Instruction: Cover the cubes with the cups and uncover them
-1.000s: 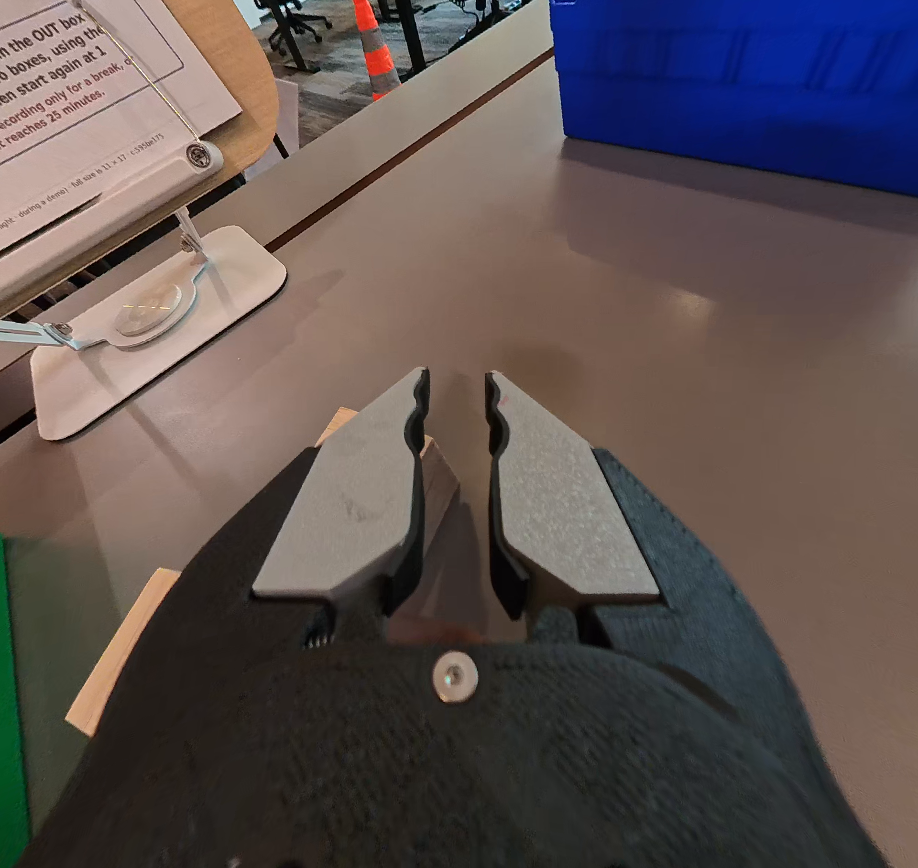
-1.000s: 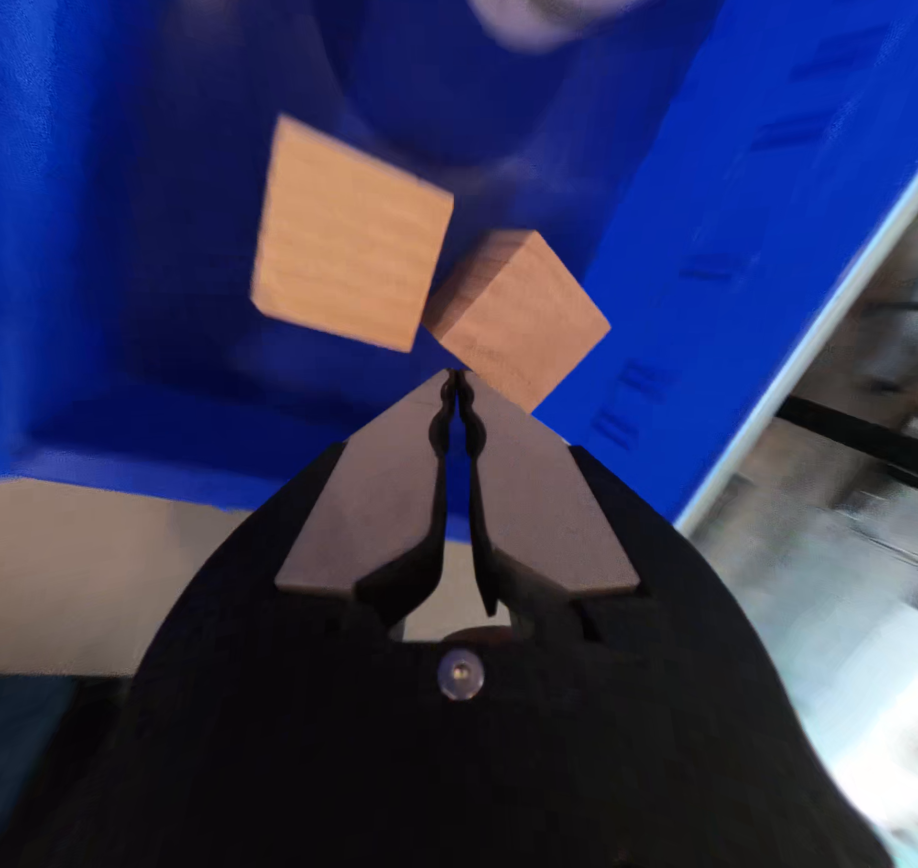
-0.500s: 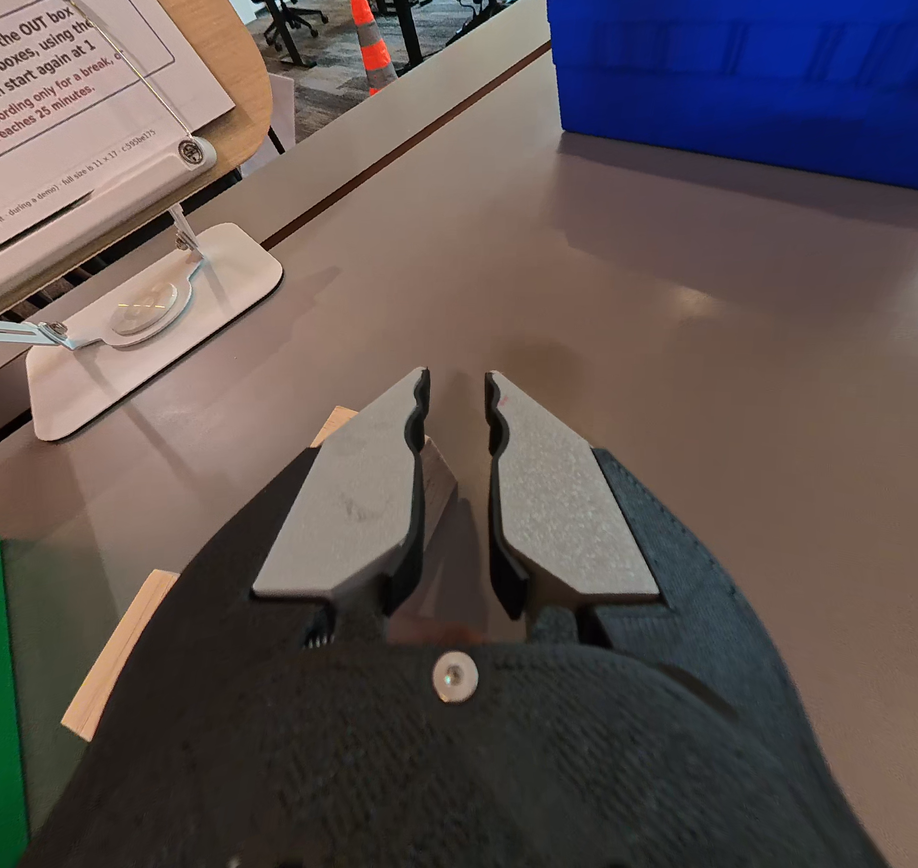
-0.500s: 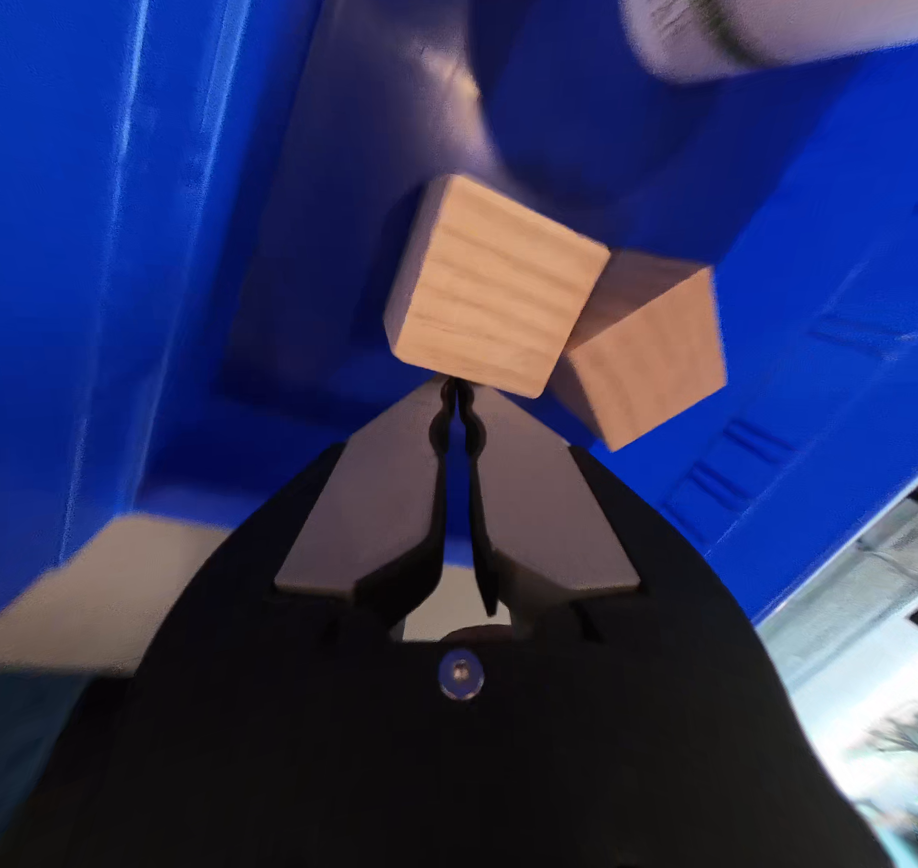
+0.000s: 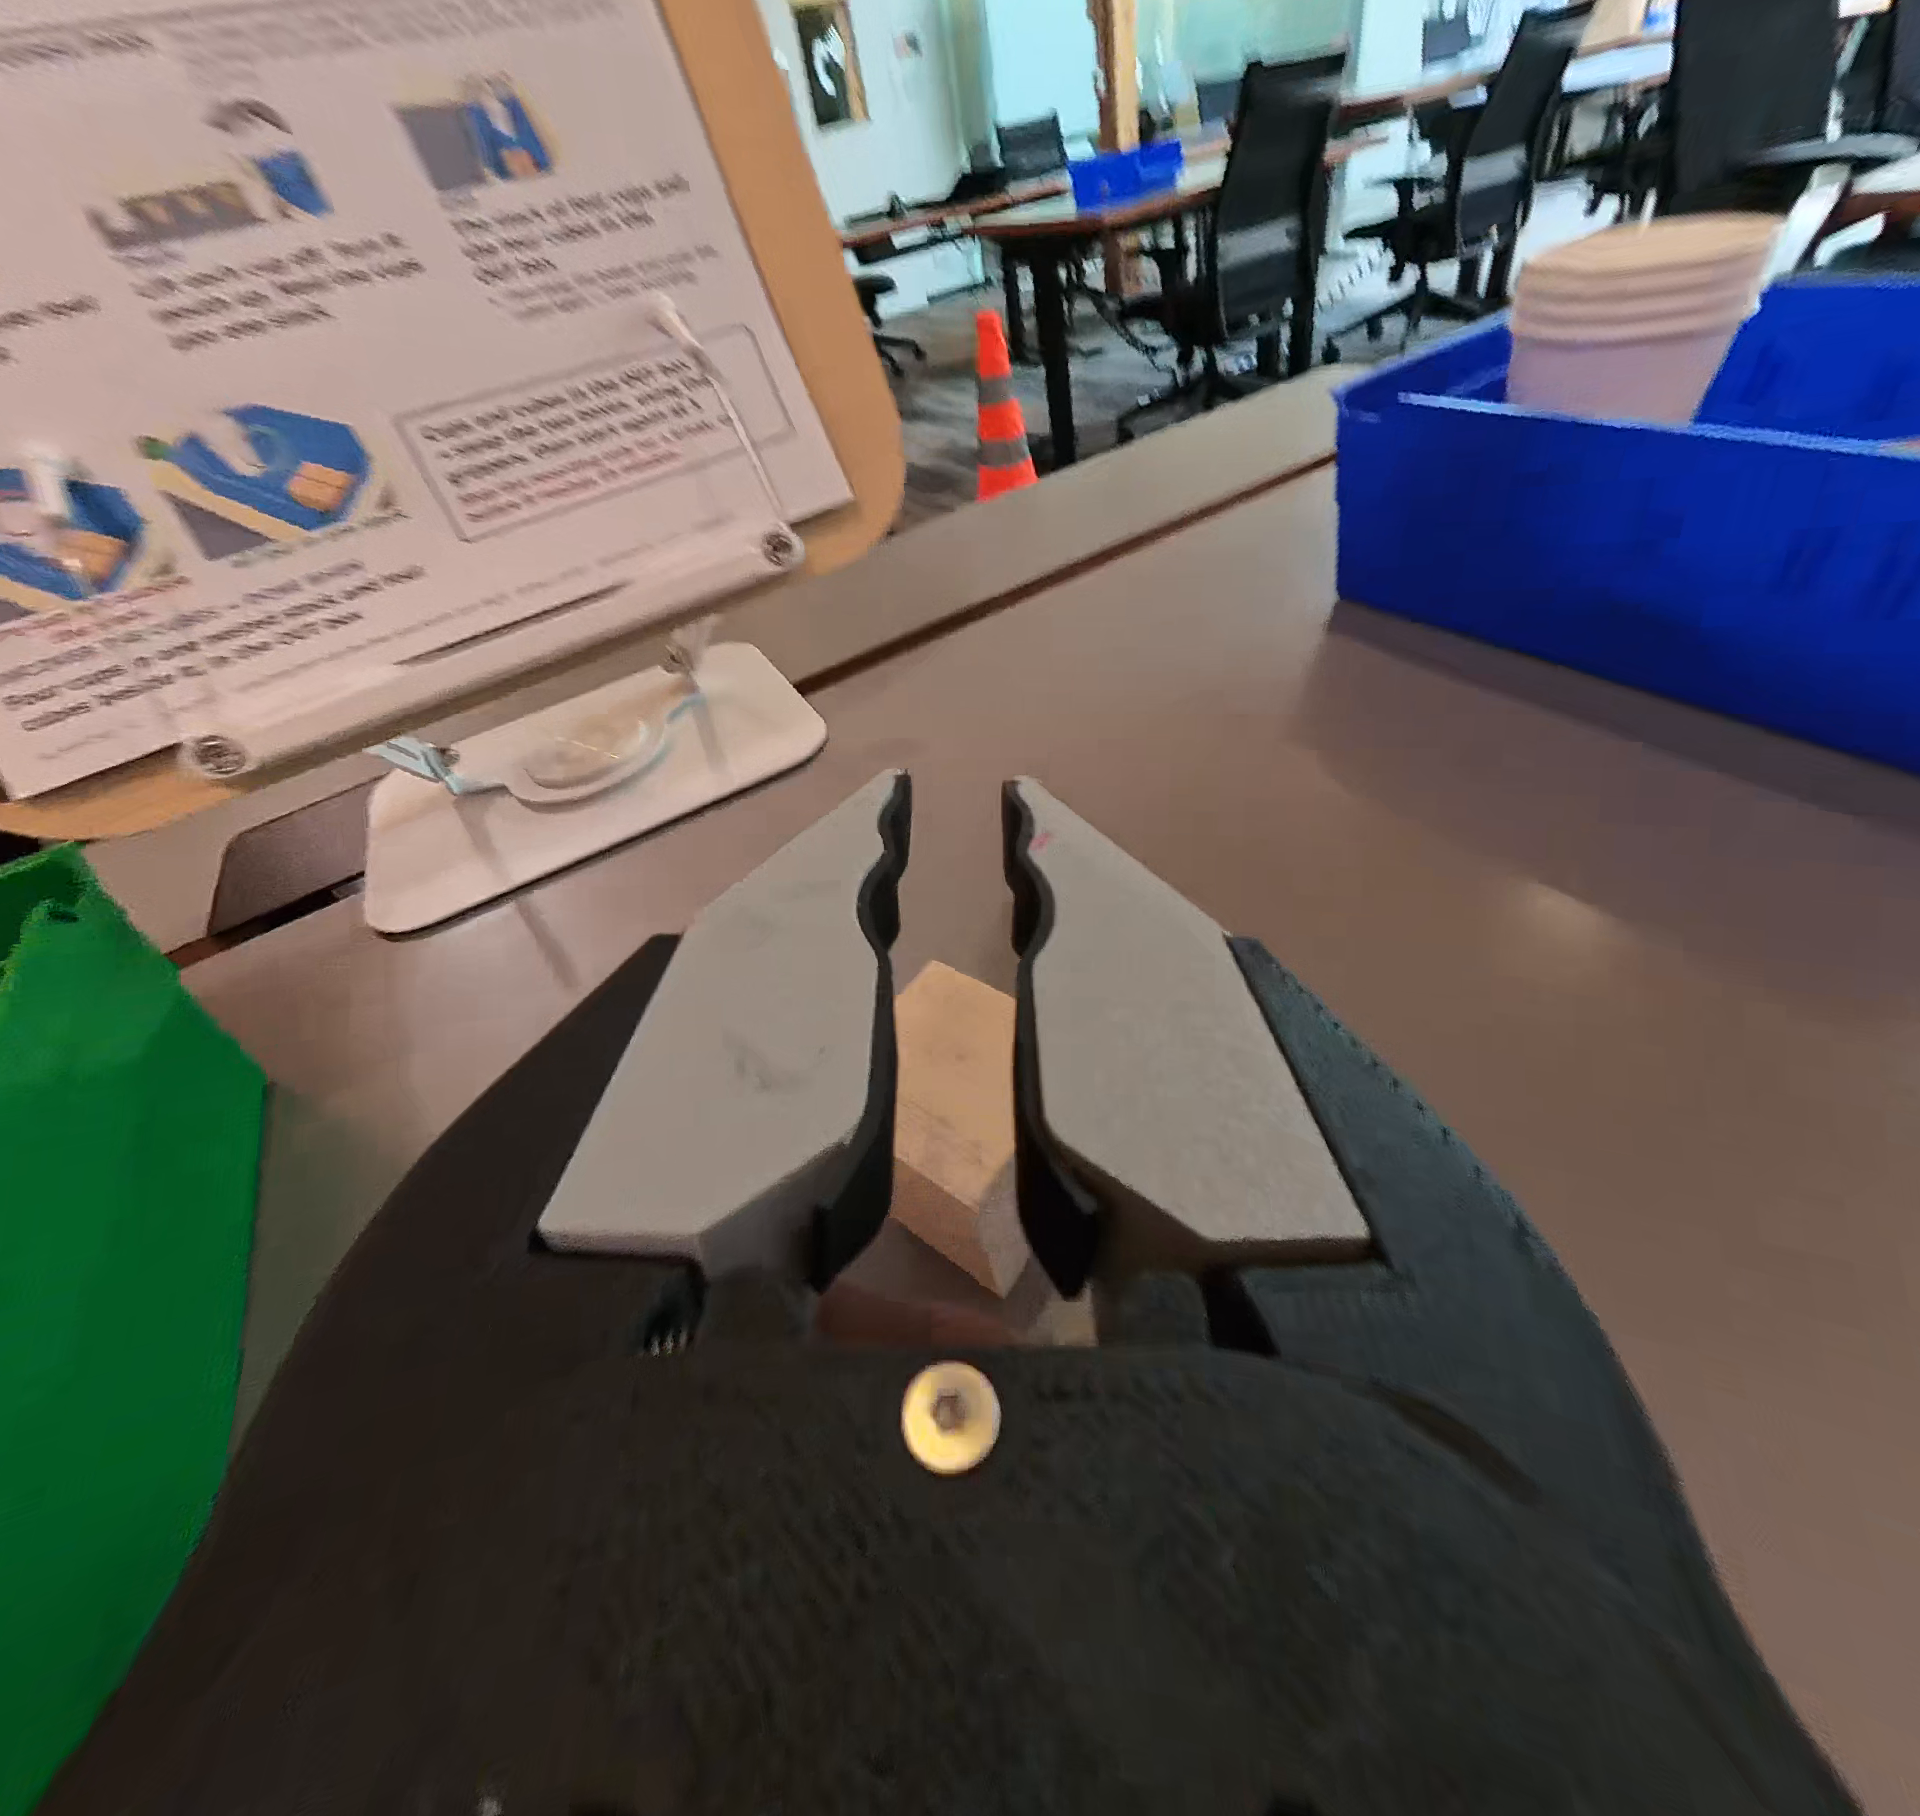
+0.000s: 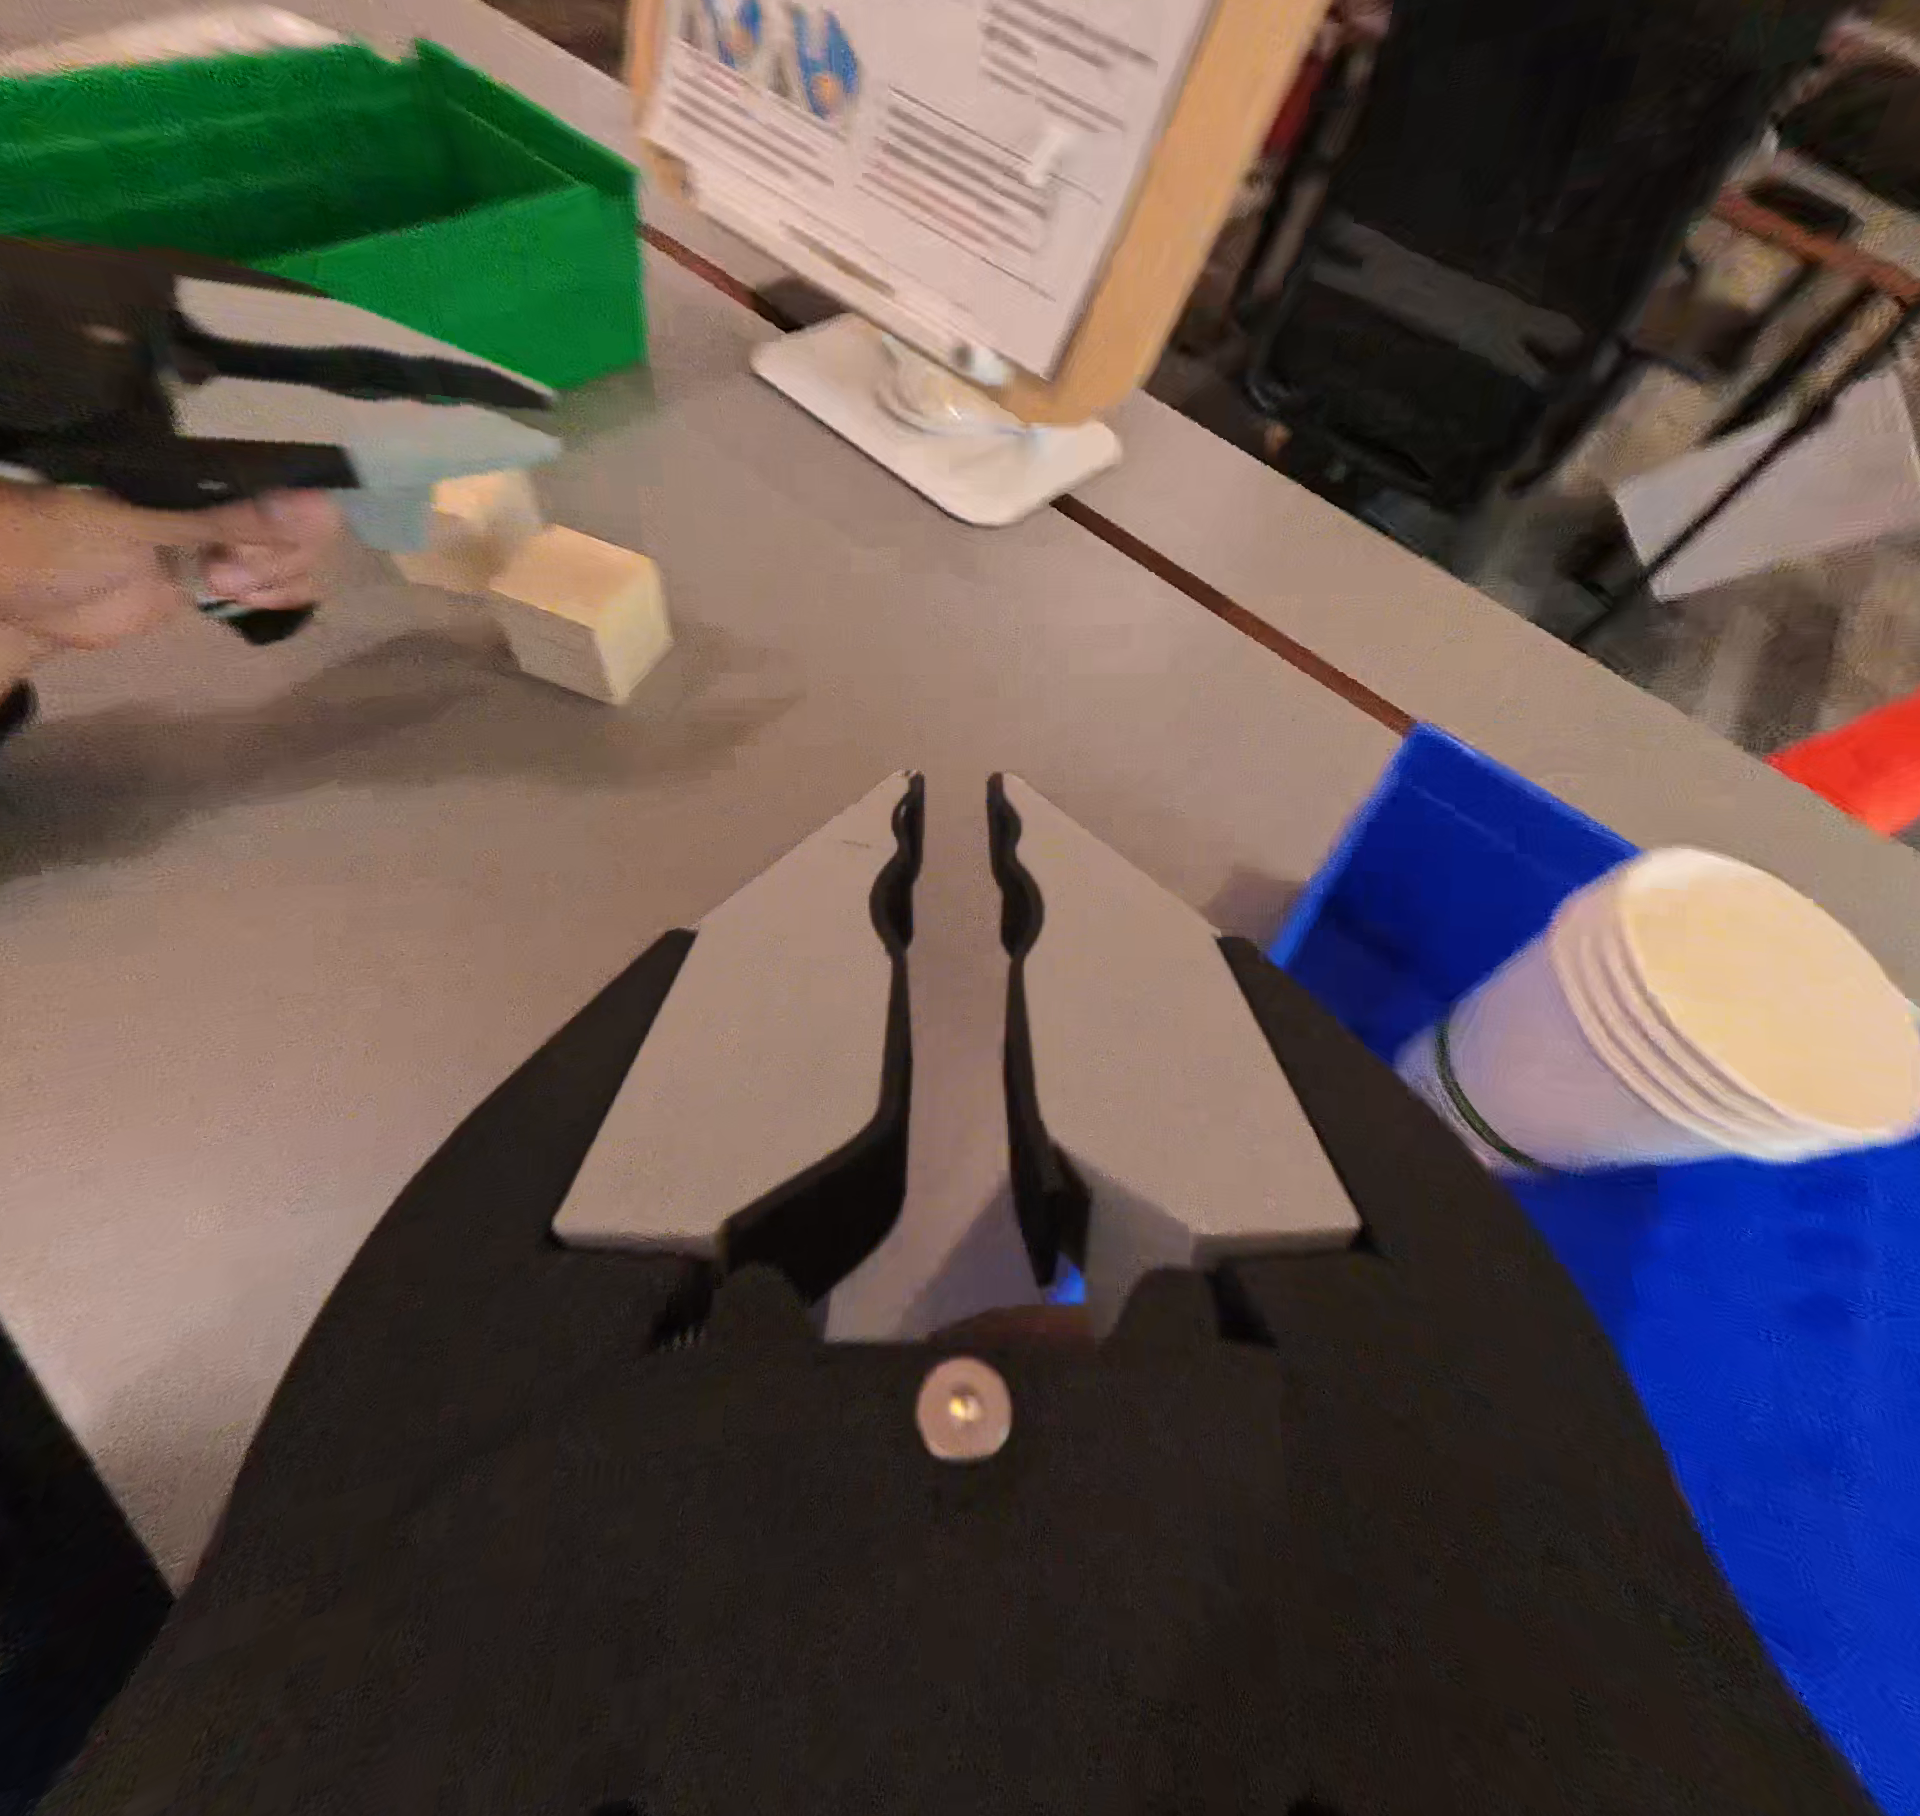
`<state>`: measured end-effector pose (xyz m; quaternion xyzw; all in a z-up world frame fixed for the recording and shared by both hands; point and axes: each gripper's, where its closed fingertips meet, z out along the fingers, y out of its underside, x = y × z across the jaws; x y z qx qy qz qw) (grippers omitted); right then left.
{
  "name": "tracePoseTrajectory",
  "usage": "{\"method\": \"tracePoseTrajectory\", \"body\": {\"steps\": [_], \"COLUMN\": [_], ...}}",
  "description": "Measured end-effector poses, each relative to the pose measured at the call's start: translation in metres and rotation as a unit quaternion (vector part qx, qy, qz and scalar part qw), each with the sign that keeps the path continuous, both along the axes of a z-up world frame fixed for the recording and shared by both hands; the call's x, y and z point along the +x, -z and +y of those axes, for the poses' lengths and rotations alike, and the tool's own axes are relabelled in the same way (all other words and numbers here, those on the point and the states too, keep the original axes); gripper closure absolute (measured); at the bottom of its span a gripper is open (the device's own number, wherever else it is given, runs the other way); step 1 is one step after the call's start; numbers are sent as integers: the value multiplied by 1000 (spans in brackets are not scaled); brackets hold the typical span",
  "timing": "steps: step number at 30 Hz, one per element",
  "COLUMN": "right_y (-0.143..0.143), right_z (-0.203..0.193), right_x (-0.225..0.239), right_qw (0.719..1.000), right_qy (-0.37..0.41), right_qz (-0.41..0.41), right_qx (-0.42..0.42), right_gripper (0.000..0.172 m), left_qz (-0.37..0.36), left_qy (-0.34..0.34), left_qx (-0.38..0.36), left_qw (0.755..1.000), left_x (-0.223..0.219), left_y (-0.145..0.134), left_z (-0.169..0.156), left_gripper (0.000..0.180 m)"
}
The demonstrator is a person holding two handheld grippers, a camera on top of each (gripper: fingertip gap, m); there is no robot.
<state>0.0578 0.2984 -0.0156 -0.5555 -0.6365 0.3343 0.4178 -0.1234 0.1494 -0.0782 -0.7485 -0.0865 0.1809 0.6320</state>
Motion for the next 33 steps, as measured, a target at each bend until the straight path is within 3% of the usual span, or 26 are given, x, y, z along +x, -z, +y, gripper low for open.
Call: {"method": "tracePoseTrajectory", "body": {"steps": [2,6,9,12,13,16,22,25,30,33], "right_y": [6,63,112,141,142,136,129,125,124,112], "right_z": [-45,-86,-90,-114,-120,-119,-114,-118,-127,-131], "right_x": [-14,-58,-90,-93,-90,-89,-90,-90,-88,-85], "right_qw": [998,996,997,987,982,980,983,982,979,974], "right_qy": [-63,-86,-81,-161,-186,-196,-180,-180,-191,-202], "right_qz": [10,-9,2,-22,-40,7,24,48,69,105], "right_qx": [-5,-3,5,-7,11,15,-16,-16,15,16], "right_gripper": [163,154,151,141,131,139,137,140,144,146], "left_qz": [-23,-39,-69,-93,-98,-78,0,25,37,-14], "left_qy": [-11,-23,41,89,101,103,87,108,95,93], "left_qx": [27,25,-42,-90,-97,-98,-174,-176,-184,-192], "left_qw": [999,999,996,988,985,987,981,978,978,977], "left_x": [-9,-21,-4,10,15,16,14,23,14,8], "left_y": [-7,-5,20,38,40,39,62,64,70,77], "left_z": [-9,-16,-7,-5,-5,-3,-3,-2,-6,-10], "left_gripper": [165,160,147,135,132,128,125,127,126,126]}}
